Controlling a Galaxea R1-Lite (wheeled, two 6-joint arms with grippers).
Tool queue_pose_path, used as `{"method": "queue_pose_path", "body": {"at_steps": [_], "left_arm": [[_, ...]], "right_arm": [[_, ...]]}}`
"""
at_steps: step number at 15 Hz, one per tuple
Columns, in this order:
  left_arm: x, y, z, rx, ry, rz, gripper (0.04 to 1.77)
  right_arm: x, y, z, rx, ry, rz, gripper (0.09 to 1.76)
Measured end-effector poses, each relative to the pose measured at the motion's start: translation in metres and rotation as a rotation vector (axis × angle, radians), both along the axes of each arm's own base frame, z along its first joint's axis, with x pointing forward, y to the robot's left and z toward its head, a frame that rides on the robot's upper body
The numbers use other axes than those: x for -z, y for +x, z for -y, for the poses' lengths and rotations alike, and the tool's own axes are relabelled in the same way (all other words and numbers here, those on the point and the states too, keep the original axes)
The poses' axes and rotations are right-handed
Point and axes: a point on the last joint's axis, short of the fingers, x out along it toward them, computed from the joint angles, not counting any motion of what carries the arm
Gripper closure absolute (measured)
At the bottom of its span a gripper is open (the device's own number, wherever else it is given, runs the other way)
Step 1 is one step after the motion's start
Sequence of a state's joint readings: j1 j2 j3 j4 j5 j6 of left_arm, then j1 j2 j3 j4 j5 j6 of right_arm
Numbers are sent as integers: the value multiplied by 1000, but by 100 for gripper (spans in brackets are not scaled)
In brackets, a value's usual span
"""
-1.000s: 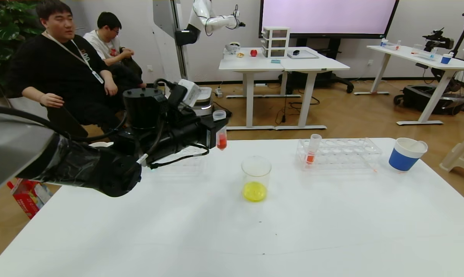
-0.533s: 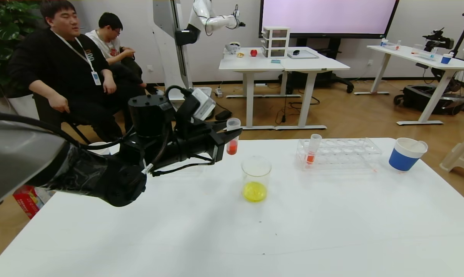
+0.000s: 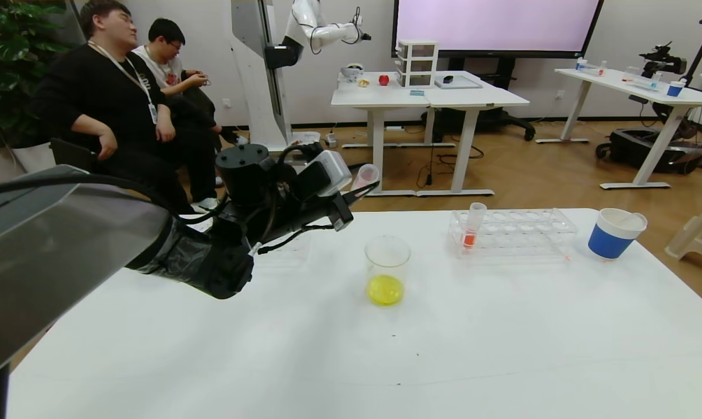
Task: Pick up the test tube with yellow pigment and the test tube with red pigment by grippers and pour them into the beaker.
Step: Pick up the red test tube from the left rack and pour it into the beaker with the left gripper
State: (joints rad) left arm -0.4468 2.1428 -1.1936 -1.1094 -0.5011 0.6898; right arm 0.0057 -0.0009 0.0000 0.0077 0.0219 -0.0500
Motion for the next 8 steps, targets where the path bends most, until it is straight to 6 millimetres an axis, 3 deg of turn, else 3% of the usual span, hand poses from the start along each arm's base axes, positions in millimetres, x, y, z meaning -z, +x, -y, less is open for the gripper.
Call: {"method": "queue_pose_path", "body": {"at_steps": [8], "left_arm": [[18, 5, 2, 90, 225, 276, 131]], "right_arm": [[0, 0, 0, 0, 0, 0, 11]]}}
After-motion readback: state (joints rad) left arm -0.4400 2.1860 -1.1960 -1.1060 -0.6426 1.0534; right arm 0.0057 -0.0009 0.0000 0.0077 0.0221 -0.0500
